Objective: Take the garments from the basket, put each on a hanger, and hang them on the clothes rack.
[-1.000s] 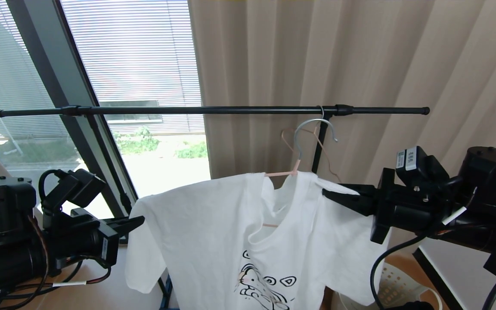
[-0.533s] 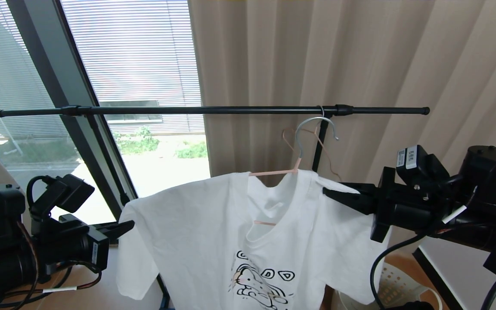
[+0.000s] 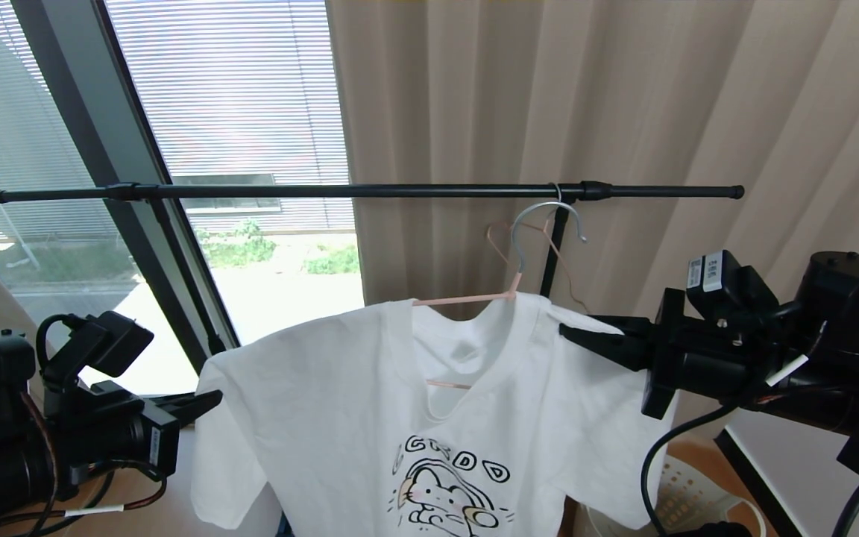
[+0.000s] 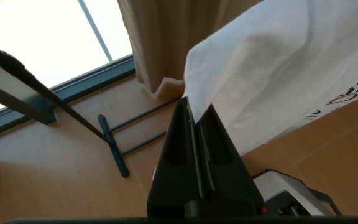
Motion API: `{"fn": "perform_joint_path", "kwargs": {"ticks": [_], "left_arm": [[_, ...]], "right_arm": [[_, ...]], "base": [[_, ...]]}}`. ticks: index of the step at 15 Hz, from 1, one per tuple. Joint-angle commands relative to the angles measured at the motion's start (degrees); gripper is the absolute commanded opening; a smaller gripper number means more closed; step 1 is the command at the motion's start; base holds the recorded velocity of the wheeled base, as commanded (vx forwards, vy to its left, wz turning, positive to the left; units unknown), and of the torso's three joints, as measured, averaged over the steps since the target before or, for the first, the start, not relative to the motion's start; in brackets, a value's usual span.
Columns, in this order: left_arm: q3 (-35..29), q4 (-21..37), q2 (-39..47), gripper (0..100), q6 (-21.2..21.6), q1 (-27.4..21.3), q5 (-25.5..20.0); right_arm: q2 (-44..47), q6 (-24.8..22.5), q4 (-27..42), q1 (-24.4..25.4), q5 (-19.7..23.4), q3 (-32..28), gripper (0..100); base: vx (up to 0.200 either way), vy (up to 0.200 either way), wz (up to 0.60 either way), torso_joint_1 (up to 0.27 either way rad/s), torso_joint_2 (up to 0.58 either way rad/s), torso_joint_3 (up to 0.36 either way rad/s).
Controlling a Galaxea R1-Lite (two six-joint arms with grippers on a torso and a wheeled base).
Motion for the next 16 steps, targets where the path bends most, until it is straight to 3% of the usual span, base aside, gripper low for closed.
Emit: {"fn": "perform_joint_path", "kwargs": {"ticks": [1,7,8,10,14,16], "left_arm": [[0.5,0.0,0.2,0,-0.1,0.1,0.0],[0.8,0.0,0.1,0,-0.1,0.0,-0.1],[0.8,0.0,0.0,100,-0.1,0.0,-0.1],[1.4,0.0,-0.6,100,-0.1,-0.1,-1.0],[1.2,0.4,-6.4,100,-0.2,1.2,-8.8],[-4.6,6.9,-10.4,100,-0.3,0.5,-10.6]], "right_arm": [[0.0,0.0,0.0,0.0,0.0,-0.1,0],[0.3,0.0,0.0,0.0,0.0,-0.1,0],[0.3,0.0,0.0,0.0,0.0,-0.1,0],[0.3,0.0,0.0,0.0,-0.1,-0.1,0],[1.2,-0.2,0.0,0.1,-0.1,0.1,0],[1.5,-0.3,0.0,0.3,-0.1,0.3,0]], "base": [[0.000,0.000,0.00,0.000,0.00,0.000],[0.000,0.000,0.00,0.000,0.00,0.000],[0.000,0.000,0.00,0.000,0.00,0.000],[0.000,0.000,0.00,0.000,0.00,0.000],[0.000,0.000,0.00,0.000,0.00,0.000],[0.000,0.000,0.00,0.000,0.00,0.000]]}}
